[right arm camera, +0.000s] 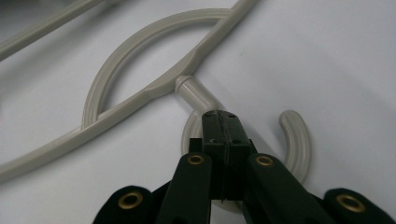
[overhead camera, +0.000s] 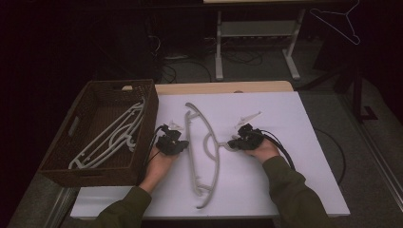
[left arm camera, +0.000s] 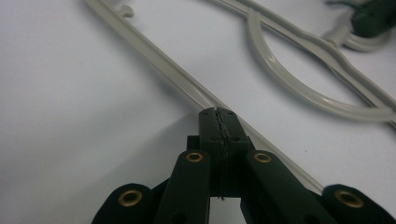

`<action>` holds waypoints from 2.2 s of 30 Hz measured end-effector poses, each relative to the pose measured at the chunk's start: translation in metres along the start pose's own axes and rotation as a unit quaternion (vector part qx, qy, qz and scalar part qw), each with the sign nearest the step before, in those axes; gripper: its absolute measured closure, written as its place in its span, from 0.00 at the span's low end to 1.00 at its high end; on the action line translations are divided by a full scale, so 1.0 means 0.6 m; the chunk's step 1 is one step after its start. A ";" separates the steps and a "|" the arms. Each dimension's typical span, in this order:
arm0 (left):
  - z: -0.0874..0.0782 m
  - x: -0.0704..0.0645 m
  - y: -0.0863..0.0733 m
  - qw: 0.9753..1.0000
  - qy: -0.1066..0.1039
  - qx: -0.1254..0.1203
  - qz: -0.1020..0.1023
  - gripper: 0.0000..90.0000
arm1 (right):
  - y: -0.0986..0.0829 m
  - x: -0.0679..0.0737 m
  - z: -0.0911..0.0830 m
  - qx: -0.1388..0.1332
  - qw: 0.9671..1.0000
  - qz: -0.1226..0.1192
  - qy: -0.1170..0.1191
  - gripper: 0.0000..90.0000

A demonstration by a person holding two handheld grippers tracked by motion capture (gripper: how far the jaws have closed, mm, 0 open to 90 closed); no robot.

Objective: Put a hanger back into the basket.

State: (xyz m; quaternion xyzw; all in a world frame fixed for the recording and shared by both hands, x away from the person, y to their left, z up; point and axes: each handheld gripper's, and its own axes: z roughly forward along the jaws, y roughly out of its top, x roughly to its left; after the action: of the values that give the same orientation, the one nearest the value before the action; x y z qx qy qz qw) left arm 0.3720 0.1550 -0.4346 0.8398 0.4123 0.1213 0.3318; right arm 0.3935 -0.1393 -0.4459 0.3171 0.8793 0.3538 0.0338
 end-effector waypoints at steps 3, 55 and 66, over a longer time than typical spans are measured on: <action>0.005 -0.004 0.005 1.000 -0.004 -0.001 0.006 1.00 | -0.011 0.014 -0.010 0.011 1.000 -0.016 0.007 1.00; 0.006 -0.111 -0.011 0.996 -0.050 0.037 0.067 0.65 | -0.096 0.084 -0.140 -0.111 0.993 0.016 -0.044 0.22; 0.020 -0.095 0.012 0.997 -0.052 0.044 0.048 0.75 | -0.097 0.080 -0.146 -0.121 0.991 0.021 -0.053 0.23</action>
State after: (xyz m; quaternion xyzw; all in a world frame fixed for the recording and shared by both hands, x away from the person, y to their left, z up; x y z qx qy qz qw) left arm 0.3463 0.1025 -0.4351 0.8775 0.3584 0.0753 0.3095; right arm 0.2994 -0.1958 -0.4098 0.3471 0.8204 0.4404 0.1114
